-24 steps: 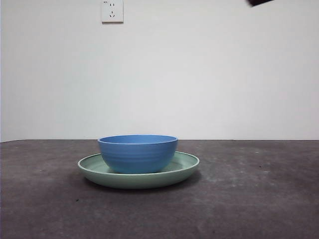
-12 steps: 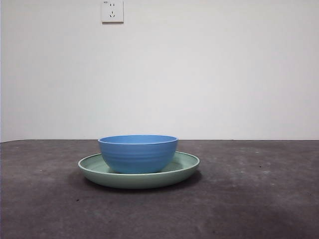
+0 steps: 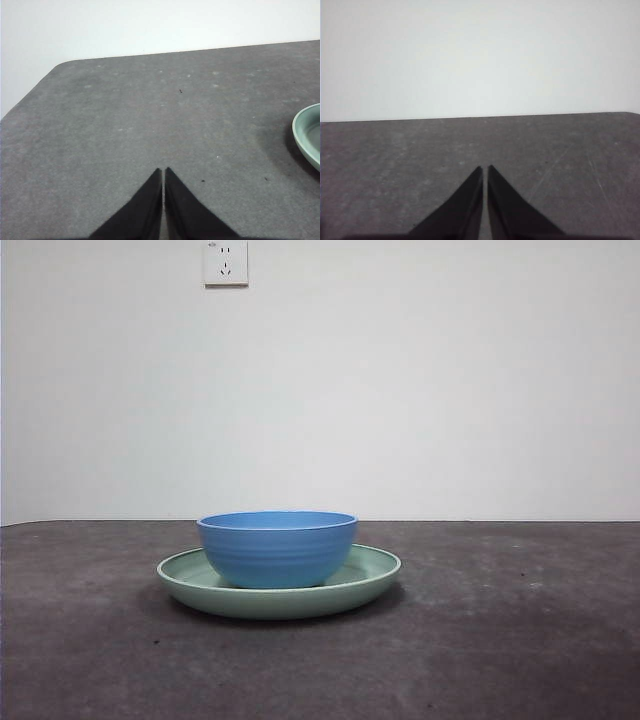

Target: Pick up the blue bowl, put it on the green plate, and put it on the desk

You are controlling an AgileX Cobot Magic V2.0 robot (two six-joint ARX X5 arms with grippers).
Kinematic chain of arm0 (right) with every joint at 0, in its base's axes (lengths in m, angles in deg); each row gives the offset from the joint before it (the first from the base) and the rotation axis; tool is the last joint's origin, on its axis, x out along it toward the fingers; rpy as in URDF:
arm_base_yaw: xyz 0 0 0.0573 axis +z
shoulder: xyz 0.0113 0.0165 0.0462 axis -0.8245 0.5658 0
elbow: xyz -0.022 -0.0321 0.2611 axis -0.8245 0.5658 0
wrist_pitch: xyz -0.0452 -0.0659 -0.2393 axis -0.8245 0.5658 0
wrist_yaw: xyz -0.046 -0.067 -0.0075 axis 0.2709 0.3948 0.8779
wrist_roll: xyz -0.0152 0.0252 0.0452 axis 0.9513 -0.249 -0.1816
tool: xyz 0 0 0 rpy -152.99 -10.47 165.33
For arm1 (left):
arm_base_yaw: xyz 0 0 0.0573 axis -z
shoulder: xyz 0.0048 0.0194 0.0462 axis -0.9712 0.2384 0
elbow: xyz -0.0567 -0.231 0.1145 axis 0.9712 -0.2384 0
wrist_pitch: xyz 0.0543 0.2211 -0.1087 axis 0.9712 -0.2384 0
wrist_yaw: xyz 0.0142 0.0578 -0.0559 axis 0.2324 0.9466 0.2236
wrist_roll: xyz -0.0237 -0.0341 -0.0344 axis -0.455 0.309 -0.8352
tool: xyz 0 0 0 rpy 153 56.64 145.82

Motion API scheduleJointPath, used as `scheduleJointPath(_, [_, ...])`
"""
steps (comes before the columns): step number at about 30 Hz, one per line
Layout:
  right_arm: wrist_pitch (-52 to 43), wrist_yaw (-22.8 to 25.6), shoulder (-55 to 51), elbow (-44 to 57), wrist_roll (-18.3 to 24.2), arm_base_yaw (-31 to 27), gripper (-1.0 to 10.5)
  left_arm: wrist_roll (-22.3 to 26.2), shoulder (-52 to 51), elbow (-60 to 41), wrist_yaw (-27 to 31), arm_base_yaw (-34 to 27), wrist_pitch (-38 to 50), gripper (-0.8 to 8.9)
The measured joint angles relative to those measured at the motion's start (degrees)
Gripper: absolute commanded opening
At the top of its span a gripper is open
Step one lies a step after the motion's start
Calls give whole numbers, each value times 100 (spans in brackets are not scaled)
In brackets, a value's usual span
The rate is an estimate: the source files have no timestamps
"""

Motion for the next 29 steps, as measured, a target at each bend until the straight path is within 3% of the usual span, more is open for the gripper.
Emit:
scheduleJointPath(10, [-24,87,-317,844,-144,0,10,0,0,0,0,0,0,10])
scheduleJointPath(19, [686,90,-343,868,-267,2,10,-2,0,0,0,0,0,10])
scheduleJointPath(29, [660,103,-348,870,-306,2,10,-2,0,0,2,0,0,10])
